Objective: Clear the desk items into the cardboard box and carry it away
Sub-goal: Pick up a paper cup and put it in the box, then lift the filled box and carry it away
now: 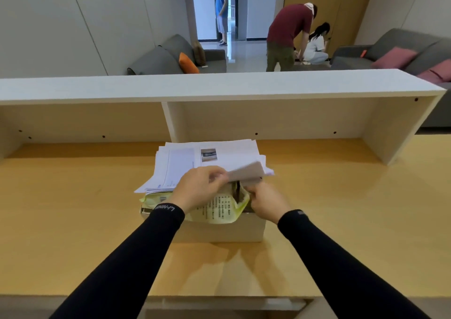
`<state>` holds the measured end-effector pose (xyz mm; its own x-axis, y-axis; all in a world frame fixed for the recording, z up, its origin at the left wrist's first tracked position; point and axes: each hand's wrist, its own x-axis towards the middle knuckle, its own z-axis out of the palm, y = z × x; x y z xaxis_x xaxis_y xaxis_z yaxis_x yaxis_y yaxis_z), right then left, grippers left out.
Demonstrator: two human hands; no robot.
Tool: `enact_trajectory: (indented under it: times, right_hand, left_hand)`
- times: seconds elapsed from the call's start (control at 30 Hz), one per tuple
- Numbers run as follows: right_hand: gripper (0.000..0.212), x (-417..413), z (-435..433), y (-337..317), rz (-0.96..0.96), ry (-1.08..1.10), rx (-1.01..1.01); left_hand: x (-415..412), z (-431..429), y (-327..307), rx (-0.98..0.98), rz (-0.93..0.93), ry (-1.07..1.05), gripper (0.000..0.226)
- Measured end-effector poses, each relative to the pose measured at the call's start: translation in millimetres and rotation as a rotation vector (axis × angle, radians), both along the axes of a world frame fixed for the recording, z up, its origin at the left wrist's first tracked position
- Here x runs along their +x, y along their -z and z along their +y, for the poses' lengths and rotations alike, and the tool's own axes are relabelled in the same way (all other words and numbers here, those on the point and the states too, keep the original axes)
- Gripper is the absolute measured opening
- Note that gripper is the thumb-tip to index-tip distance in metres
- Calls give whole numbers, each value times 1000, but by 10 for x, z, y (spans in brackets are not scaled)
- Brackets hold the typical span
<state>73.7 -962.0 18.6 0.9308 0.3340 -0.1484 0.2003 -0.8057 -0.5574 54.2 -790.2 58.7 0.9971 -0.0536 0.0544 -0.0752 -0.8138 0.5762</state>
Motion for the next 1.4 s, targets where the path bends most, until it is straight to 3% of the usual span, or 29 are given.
enact_trajectory:
  times: [0.07, 0.13, 0.2, 0.33, 0.43, 0.57, 0.87, 0.93, 1.07, 1.3, 1.4]
  right_hand:
    - [43, 20, 67, 43, 31, -133, -4]
    - [48, 18, 55, -23, 46, -152, 213]
    - [33, 69, -81, -91, 30, 24, 367]
    - [31, 299, -506, -40, 72, 412, 499]
    - [24, 443, -679, 48, 167, 533, 600]
    - [39, 555, -682, 135, 245, 508, 617]
    - [43, 888, -376, 99, 481, 386, 539]
    - [40, 953, -289, 127, 576, 404, 526]
    - [38, 958, -158, 248, 697, 479, 520]
    - [33, 755, -63, 286, 754, 643, 825]
    - [32, 595, 16, 298, 734, 711, 935]
  left_hand:
    - [-74, -2, -40, -18, 60, 8, 42]
    - [-113, 16, -70, -15, 75, -40, 47]
    - [-115, 88, -86, 4, 24, -145, 45]
    - [-14, 417, -65, -3, -37, -396, 31]
    - [94, 698, -93, -105, -51, -567, 33]
    - [208, 976, -50, -196, 14, -708, 33]
    - [377, 1303, 118, -236, 270, -617, 32]
    - [459, 1457, 146, -337, 426, -561, 57]
    - [576, 1663, 321, -665, 656, -337, 39]
    - [704, 1588, 671, -1142, 655, -314, 28]
    - [627, 1556, 765, -1255, 602, -290, 27]
